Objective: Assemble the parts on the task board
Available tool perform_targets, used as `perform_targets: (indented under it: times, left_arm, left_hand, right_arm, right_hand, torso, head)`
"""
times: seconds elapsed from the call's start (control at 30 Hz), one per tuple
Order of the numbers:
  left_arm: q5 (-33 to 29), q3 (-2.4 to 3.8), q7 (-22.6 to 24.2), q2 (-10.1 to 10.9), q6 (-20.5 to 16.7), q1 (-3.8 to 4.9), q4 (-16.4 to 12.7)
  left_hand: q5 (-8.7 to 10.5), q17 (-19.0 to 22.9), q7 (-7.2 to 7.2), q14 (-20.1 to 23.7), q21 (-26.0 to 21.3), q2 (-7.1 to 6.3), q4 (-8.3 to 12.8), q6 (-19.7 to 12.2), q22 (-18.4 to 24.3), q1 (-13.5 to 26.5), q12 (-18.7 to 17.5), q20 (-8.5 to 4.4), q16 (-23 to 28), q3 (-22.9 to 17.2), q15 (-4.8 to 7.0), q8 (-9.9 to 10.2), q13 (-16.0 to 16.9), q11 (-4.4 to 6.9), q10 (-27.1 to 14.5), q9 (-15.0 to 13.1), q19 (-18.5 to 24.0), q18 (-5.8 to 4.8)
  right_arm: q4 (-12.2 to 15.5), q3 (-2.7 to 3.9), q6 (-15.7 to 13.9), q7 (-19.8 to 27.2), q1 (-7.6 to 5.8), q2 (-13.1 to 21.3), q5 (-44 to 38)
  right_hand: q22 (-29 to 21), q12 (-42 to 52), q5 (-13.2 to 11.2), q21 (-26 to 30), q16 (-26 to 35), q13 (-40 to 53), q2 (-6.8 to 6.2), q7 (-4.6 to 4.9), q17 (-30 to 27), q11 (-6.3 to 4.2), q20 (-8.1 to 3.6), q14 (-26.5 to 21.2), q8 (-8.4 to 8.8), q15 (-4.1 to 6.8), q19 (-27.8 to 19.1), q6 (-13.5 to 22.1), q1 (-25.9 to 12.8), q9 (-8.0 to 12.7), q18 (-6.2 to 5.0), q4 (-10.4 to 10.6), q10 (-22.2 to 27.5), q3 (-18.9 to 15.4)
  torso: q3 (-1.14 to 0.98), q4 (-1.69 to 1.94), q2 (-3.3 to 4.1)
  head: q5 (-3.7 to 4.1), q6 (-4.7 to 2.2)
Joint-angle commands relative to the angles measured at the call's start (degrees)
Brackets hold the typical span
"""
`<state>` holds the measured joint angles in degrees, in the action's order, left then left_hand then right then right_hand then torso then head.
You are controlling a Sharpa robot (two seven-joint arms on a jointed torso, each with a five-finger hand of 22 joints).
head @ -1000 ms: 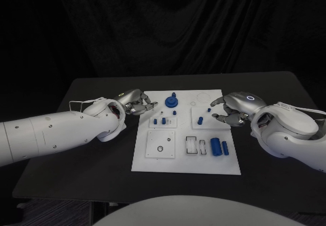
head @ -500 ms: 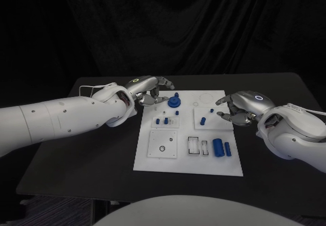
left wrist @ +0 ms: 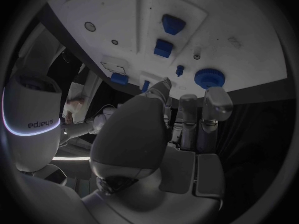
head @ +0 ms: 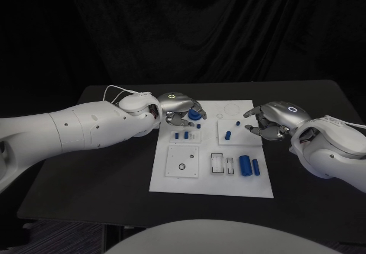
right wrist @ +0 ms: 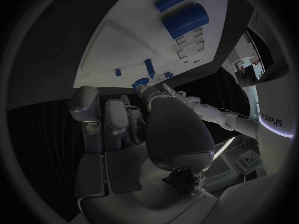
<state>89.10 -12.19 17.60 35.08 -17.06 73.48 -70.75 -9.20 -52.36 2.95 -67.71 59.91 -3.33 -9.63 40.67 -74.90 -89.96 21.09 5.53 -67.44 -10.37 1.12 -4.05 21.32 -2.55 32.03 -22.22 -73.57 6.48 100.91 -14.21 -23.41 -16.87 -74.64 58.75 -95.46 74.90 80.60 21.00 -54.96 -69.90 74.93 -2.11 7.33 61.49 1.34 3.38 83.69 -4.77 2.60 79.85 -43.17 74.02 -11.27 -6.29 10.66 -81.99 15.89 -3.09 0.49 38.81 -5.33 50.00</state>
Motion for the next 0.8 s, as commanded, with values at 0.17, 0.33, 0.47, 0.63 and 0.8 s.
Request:
perform_targets:
  times: [0.17, 0.33, 0.47, 0.63, 0.8]
  left_arm:
    - [3.43, 0.05, 0.36, -1.46, 1.17, 0.04, 0.79]
    - [3.5, 0.06, -0.56, -1.96, 1.64, 0.04, 0.98]
    - [3.52, 0.06, -1.27, -2.36, 2.55, 0.04, 1.2]
    - [3.54, 0.06, -1.69, -3.06, 2.94, -0.03, 1.82]
    - [3.54, 0.06, -1.82, -3.5, 2.21, -0.16, 2.29]
  left_hand:
    - [-0.62, -0.03, -0.14, -0.13, 0.28, 0.45, 0.04, 1.29, -7.41, 0.55, 0.66, 0.06, -0.56, 0.36, -0.23, -0.43, -0.46, -0.35, 0.33, 0.5, -0.55, -0.62]
    - [-1.2, -2.98, -0.78, -2.62, 3.7, 0.46, 0.42, 2.55, -8.22, 0.51, 1.83, -0.04, -3.36, 0.25, -0.55, -0.64, -0.92, -0.89, 1.31, 1.14, -2.6, -1.2]
    - [-1.23, -6.39, -0.97, -5.32, 6.21, 0.42, 0.41, 2.95, -8.77, 0.91, 2.52, -0.08, -6.12, 0.3, -0.69, -0.55, -1.33, -1.15, 2.04, 1.66, -4.1, -1.62]
    - [-1.23, -10.12, -0.97, -8.06, 4.23, 0.48, 0.5, 3.38, -8.15, 1.12, 3.07, -0.11, -9.08, 0.21, -0.59, -0.51, -1.89, -1.23, 3.05, 2.17, -3.15, -1.17]
    - [-1.97, -10.37, -1.6, -8.38, 4.69, 0.54, 0.64, 5.47, -8.24, 0.93, 3.99, -0.2, -9.82, -0.5, -0.55, -1.21, -2.28, -1.23, 5.27, 2.38, -3.44, -1.24]
  right_arm:
    - [0.27, 0.03, -0.43, 0.32, -0.09, 0.3, -0.2]
    - [0.43, 0.04, -0.11, 0.19, -0.11, 0.4, -0.2]
    - [0.46, 0.04, 0.19, 0.03, -0.13, 0.54, -0.2]
    - [0.46, 0.04, 0.39, -0.05, -0.14, 0.64, -0.2]
    - [0.42, 0.04, 0.62, -0.15, -0.14, 0.58, -0.2]
  right_hand:
    - [5.15, 0.24, 0.27, -0.18, -0.27, 5.39, -0.28, 0.02, 0.11, -0.13, -0.03, 0.38, -0.22, 0.23, 0.56, -0.39, 0.0, 0.07, 0.01, 0.2, -0.44, 0.26]
    - [5.13, 0.21, 0.32, -0.08, -0.23, 5.36, -0.28, 0.01, 0.04, -0.13, -0.03, 0.37, -0.25, 0.24, 0.55, -0.5, 0.03, 0.08, -0.01, 0.19, -0.42, 0.29]
    - [5.13, 0.21, 0.32, -0.08, -0.23, 5.36, -0.28, 0.01, 0.04, -0.13, -0.03, 0.37, -0.25, 0.24, 0.55, -0.5, 0.03, 0.08, -0.01, 0.19, -0.42, 0.29]
    - [5.1, 0.06, 0.35, 0.06, -0.11, 5.19, -0.29, 0.01, -0.13, -0.14, -0.04, 0.34, -0.26, 0.25, 0.52, -0.56, 0.03, 0.09, -0.03, 0.2, -0.29, 0.31]
    - [5.07, 0.01, 0.36, 0.17, -0.07, 5.14, -0.29, 0.01, -0.17, -0.14, -0.04, 0.33, -0.26, 0.25, 0.49, -0.58, 0.04, 0.1, -0.05, 0.2, -0.25, 0.32]
  torso:
    - [0.21, 0.27, 1.27]
    - [0.32, 0.24, 2.15]
    - [0.39, 0.29, 2.56]
    - [0.37, 0.55, 2.79]
    - [0.34, 0.45, 2.98]
  head:
    - [-0.24, 0.0]
    - [-0.09, 0.0]
    - [0.03, 0.0]
    - [0.34, 0.0]
    - [0.34, 0.0]
